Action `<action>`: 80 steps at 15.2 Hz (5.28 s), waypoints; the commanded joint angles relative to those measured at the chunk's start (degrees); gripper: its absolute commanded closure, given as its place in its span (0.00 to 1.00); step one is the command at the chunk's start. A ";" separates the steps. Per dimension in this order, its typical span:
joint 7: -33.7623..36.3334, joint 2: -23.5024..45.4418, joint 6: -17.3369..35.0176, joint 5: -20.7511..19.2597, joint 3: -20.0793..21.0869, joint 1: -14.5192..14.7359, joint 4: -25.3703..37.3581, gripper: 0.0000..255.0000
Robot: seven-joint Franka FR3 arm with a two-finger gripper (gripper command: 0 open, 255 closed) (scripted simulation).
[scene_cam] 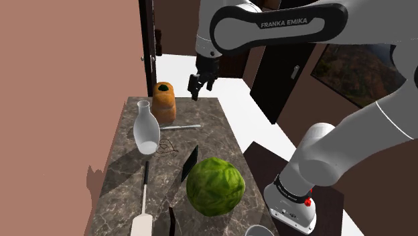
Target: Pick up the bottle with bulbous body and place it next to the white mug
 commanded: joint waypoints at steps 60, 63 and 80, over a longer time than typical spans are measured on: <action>15.56 32.36 -1.53 -4.84 8.11 5.06 36.92 1.00; 15.47 32.48 -3.89 -4.83 8.15 5.14 39.39 1.00; 20.50 15.77 -10.91 -0.39 11.06 7.92 30.22 1.00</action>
